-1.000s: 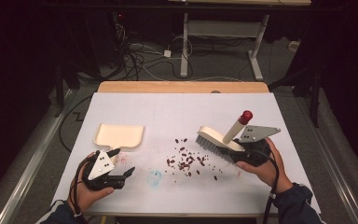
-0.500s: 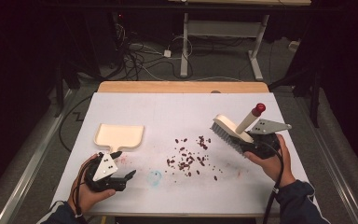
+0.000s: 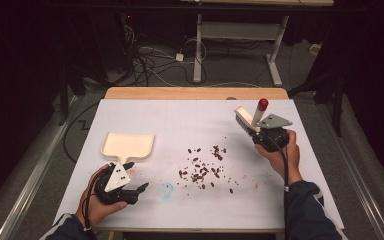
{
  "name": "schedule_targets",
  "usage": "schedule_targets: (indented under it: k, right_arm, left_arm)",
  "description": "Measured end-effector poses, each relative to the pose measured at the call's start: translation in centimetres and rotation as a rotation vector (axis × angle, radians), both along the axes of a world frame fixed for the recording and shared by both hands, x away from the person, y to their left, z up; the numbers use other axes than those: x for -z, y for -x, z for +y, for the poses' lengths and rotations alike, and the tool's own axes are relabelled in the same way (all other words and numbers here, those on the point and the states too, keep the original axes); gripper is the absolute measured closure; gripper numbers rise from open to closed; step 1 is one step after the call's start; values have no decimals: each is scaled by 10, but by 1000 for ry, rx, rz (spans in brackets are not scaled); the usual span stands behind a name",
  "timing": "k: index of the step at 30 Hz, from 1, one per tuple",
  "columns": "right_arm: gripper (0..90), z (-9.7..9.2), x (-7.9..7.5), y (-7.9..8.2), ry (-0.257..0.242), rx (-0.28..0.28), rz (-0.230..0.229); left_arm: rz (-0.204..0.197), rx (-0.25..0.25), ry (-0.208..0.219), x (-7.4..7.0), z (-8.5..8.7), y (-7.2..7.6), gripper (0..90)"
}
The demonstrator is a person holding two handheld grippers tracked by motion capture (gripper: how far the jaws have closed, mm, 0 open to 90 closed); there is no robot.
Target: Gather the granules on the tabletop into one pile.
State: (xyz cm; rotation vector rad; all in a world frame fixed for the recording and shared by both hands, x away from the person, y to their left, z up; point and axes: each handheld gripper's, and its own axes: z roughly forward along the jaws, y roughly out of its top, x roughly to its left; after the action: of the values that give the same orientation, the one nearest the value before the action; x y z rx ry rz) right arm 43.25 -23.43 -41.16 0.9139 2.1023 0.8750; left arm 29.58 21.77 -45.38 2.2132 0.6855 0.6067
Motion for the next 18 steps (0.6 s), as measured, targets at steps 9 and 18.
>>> schedule_targets:
  k: [9,18]
  right_arm:
    - [678,45,28,-11,110,-32,49]
    - [676,65,33,11,56,-156,95]
  left_arm:
    - [12,5,-17,1,-2,2,207]
    - [11,6,-29,1,0,5,207]
